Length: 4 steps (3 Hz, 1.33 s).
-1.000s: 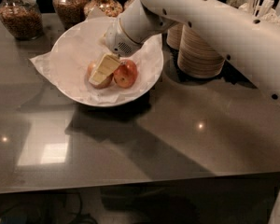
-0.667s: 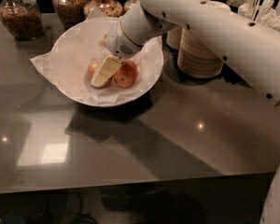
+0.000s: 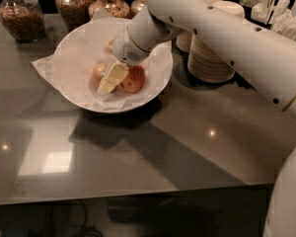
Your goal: Pick apple from white bowl
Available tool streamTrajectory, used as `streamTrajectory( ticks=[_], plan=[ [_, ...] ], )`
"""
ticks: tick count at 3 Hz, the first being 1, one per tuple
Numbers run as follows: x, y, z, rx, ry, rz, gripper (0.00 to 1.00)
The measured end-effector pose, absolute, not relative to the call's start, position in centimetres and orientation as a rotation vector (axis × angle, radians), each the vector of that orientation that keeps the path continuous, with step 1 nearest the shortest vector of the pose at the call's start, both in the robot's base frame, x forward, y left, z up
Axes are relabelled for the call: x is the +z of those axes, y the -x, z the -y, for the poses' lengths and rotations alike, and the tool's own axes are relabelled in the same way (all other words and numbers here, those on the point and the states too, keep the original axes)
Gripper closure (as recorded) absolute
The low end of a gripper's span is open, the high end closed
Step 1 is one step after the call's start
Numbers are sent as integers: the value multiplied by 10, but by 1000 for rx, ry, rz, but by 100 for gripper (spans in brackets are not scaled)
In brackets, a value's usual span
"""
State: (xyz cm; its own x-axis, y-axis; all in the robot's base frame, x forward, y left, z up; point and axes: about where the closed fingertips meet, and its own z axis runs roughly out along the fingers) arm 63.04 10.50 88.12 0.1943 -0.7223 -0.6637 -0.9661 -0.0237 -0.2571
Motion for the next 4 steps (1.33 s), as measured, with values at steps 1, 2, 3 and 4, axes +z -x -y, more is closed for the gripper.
streamTrajectory(
  ticks=[1, 2, 3, 4],
  plan=[
    [869, -629, -106, 485, 1820, -1588, 23],
    [861, -629, -106, 496, 1825, -1598, 23],
    [855, -628, -106, 502, 1830, -1606, 41],
    [855, -628, -106, 502, 1830, -1606, 65]
  ],
)
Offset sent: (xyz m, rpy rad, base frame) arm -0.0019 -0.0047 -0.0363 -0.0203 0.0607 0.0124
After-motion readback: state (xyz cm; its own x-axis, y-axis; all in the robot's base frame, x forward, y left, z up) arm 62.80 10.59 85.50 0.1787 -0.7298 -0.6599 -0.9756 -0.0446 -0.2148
